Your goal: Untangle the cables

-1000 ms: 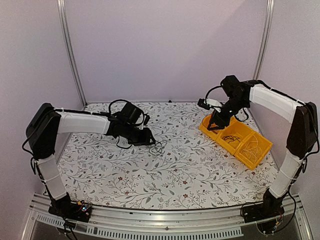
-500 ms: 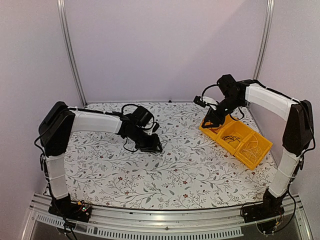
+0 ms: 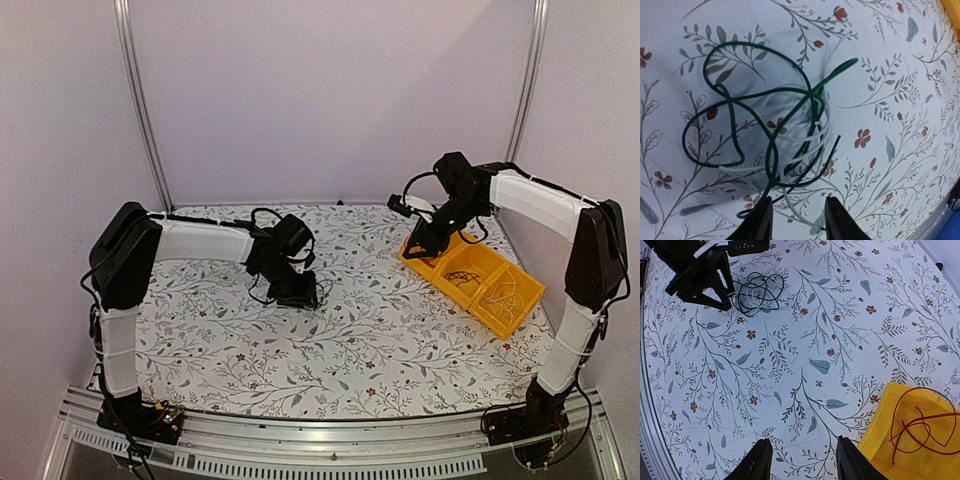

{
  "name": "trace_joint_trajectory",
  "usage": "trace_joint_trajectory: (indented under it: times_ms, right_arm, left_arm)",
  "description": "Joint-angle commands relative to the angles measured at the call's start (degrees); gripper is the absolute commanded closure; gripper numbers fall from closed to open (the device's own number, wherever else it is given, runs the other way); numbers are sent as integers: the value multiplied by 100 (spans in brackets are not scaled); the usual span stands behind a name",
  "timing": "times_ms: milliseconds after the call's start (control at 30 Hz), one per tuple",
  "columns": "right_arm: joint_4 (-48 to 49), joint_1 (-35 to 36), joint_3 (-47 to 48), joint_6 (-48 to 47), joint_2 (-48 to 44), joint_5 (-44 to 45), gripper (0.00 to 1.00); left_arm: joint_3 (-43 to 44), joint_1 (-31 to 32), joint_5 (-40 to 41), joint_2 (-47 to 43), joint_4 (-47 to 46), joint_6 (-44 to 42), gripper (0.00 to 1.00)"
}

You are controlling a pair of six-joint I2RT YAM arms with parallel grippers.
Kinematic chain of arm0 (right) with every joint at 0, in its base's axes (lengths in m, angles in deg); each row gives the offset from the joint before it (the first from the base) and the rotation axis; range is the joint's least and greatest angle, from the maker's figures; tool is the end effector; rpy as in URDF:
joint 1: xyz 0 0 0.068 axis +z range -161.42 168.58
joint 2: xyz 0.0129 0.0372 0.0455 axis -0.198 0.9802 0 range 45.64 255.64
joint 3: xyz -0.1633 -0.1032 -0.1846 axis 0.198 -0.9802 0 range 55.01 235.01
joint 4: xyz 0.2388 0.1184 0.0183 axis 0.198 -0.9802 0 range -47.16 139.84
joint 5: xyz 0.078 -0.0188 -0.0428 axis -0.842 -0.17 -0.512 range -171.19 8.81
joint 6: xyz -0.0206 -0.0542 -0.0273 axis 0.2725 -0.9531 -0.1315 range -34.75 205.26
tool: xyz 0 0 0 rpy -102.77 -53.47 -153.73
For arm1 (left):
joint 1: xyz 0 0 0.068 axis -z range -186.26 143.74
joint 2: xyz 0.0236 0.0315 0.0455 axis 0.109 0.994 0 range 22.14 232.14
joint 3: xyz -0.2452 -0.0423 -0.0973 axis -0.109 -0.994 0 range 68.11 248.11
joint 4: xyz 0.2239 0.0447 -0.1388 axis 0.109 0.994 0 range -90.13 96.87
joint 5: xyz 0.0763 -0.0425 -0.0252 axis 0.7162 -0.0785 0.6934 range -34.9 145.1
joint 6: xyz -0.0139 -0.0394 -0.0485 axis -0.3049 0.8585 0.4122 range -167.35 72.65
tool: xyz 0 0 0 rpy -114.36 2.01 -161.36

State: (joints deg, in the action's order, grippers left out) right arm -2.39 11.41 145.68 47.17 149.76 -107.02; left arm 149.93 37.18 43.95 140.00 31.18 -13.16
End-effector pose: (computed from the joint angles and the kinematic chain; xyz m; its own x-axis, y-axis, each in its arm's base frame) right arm 0.3511 0.1713 0.2557 -0.3437 -0.7469 -0.5692 -0.9231 0.3802 0.0585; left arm 0.3029 -0.3001 0.1294 -0.9638 0.1533 -0.2182 0.2261 0.9035 -0.3641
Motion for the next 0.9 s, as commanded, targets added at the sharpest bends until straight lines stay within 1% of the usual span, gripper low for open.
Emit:
trace_joint_trajectory:
  times_ms: [0, 267, 300, 367, 433, 500, 600, 700, 767, 867]
  right_arm:
    - [101, 20, -11, 97, 89, -78, 52]
    - [127, 80, 40, 100, 186, -93, 52]
    - [121, 92, 69, 100, 194, -104, 53]
    - [137, 127, 162, 88, 184, -151, 54]
    - [298, 169, 255, 97, 81, -198, 54]
    - [613, 215, 258, 153, -47, -346, 54]
    - [1431, 374, -135, 209, -403, -884, 50]
    - [1758, 869, -349, -111, -576, -1141, 41]
    - [1690, 1276, -237, -412, -366, -1125, 38]
    - [1642, 1741, 152, -452, 65, -1162, 36]
  left_arm:
    - [145, 20, 127, 135, 156, 30, 68]
    - [220, 35, -19, 85, -85, -96, 98]
    - [231, 34, -5, 36, -48, -125, 100]
    - [219, 34, -30, -169, 36, -207, 100]
    - [15, 37, -260, -551, -92, -405, 100]
    - [-379, 29, -493, -1070, -414, -554, 100]
    - [-1072, -17, -893, -1924, -1051, -744, 100]
    - [-1508, -128, -939, -2556, -1413, -705, 100]
    - [-1643, -193, -1030, -2832, -1574, -601, 100]
    - [-1727, -221, -1042, -3128, -1739, -519, 100]
